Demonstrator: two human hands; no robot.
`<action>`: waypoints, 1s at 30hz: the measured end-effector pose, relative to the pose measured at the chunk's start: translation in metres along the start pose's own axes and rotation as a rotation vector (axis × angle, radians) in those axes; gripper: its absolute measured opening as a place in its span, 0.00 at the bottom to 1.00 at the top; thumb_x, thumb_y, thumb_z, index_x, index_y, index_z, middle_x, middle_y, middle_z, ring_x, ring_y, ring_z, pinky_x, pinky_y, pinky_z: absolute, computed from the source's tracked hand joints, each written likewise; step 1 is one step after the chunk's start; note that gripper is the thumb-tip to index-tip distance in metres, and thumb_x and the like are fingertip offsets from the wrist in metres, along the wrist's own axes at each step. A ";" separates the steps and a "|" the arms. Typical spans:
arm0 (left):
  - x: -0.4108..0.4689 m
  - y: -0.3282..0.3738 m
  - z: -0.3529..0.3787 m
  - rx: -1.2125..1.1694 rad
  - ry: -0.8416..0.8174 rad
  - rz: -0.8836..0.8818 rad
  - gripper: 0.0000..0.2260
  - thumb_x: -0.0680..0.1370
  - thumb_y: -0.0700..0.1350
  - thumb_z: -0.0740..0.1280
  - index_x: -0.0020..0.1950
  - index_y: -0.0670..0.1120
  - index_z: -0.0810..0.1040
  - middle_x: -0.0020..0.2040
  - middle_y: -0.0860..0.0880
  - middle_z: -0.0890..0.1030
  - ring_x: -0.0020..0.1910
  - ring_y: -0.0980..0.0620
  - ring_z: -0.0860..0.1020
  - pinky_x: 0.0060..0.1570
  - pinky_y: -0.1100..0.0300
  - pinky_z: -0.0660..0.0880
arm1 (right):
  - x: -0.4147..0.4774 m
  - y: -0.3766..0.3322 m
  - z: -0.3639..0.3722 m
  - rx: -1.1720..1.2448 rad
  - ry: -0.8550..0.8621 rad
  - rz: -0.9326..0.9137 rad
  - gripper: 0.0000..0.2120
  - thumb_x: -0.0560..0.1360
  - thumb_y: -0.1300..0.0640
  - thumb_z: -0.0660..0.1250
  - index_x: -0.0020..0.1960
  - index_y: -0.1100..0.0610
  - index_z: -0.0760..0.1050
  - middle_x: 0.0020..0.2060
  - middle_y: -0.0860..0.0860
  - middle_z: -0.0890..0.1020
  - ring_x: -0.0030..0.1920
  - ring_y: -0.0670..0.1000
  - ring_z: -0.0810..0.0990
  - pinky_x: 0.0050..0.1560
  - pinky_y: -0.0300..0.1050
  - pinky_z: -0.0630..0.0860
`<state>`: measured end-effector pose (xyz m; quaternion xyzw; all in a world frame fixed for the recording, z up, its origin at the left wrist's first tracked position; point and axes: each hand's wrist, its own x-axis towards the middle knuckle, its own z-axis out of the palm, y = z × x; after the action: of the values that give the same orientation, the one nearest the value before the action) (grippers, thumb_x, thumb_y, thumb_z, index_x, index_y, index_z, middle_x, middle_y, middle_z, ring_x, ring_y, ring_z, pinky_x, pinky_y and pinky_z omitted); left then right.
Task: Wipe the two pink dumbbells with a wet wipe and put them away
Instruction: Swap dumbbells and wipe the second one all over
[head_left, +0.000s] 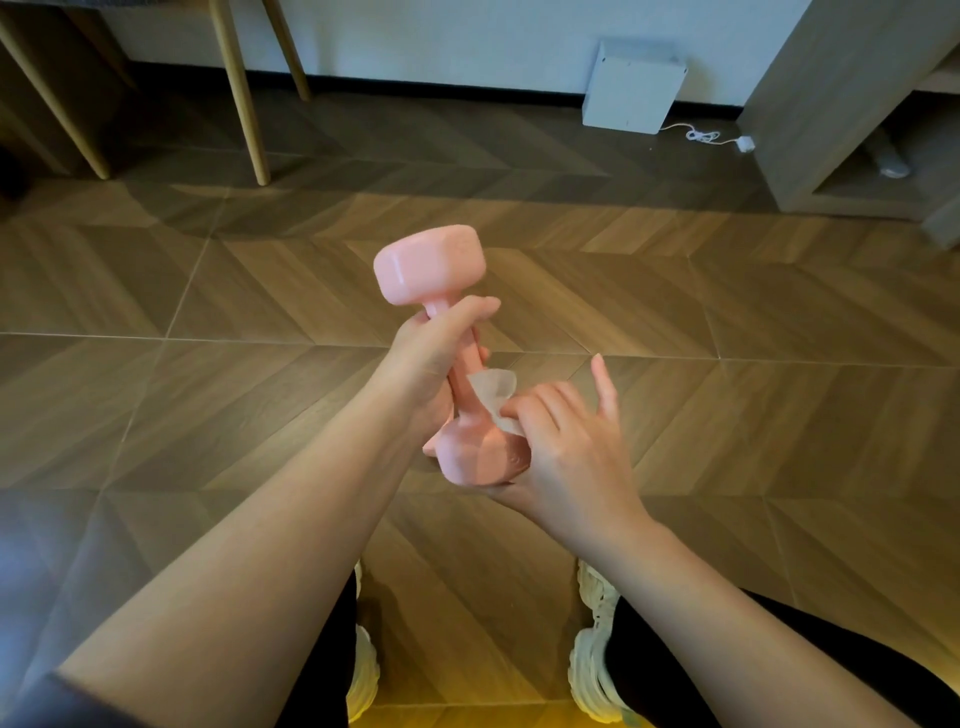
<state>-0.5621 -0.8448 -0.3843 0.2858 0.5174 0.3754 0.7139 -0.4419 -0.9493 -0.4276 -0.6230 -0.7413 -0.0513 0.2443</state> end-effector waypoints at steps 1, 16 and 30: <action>0.000 0.001 0.000 -0.024 0.001 -0.017 0.11 0.75 0.42 0.72 0.37 0.46 0.72 0.29 0.50 0.70 0.27 0.53 0.70 0.33 0.58 0.70 | 0.000 0.000 0.001 0.016 -0.001 -0.010 0.24 0.63 0.38 0.78 0.44 0.55 0.76 0.40 0.47 0.80 0.45 0.49 0.79 0.72 0.66 0.60; 0.000 0.007 -0.002 -0.157 -0.149 -0.073 0.13 0.79 0.46 0.67 0.36 0.48 0.67 0.26 0.52 0.66 0.23 0.55 0.65 0.27 0.63 0.65 | 0.003 0.008 -0.002 0.044 -0.013 -0.057 0.28 0.57 0.44 0.83 0.46 0.56 0.74 0.40 0.48 0.79 0.45 0.51 0.78 0.69 0.62 0.63; 0.008 -0.003 -0.015 -0.031 -0.027 -0.024 0.10 0.72 0.46 0.73 0.43 0.44 0.74 0.34 0.49 0.72 0.33 0.50 0.75 0.44 0.52 0.74 | 0.003 0.010 -0.002 0.084 -0.169 -0.100 0.33 0.55 0.56 0.84 0.51 0.52 0.67 0.46 0.48 0.78 0.50 0.52 0.78 0.63 0.55 0.72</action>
<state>-0.5745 -0.8390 -0.3955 0.2735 0.5053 0.3708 0.7296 -0.4321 -0.9448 -0.4268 -0.5766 -0.7909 0.0205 0.2041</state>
